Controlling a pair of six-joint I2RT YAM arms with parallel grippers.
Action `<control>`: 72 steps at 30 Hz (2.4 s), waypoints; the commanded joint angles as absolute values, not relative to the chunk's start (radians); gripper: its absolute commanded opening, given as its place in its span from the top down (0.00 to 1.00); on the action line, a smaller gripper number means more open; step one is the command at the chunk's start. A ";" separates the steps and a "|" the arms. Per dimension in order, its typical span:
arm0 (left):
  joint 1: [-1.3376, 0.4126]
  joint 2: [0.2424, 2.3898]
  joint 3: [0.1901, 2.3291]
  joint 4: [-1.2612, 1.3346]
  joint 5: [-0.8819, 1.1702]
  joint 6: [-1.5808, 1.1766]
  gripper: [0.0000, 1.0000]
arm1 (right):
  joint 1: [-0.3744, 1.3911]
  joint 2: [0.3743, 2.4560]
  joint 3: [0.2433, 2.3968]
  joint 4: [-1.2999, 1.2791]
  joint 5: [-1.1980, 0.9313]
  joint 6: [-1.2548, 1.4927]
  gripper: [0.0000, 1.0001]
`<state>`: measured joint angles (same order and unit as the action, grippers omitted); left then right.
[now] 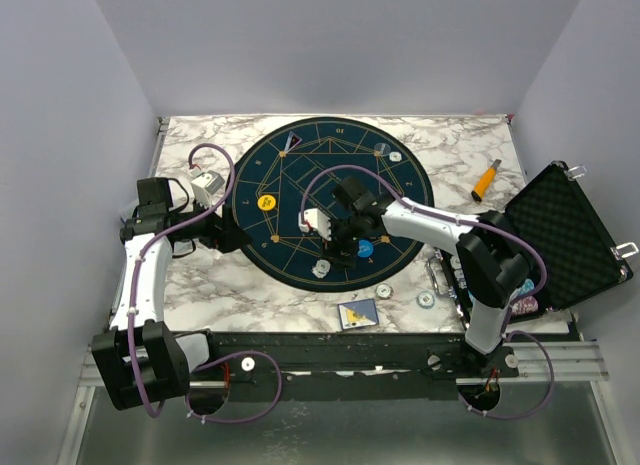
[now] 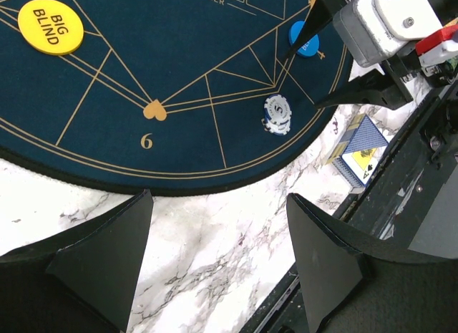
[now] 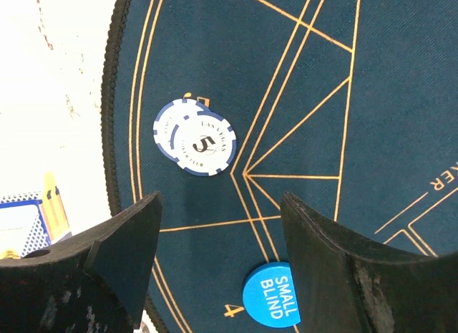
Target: Distribute texas hold em gaming equipment
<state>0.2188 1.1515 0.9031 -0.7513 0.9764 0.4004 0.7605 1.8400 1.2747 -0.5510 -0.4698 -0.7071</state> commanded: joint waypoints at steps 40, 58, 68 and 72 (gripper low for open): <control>0.226 1.166 0.914 -0.772 1.022 0.422 0.22 | 0.850 1.893 1.266 -0.488 -0.429 -0.846 0.65; 0.225 1.152 0.911 -0.773 1.019 0.420 0.22 | 0.682 1.694 1.131 -0.554 -0.457 -0.796 0.67; 0.225 1.175 0.913 -0.773 1.023 0.422 0.22 | 0.641 1.636 1.025 -0.533 -0.429 -0.793 0.65; 0.226 1.170 0.911 -0.773 1.020 0.421 0.22 | 0.643 1.667 1.043 -0.543 -0.475 -0.783 0.63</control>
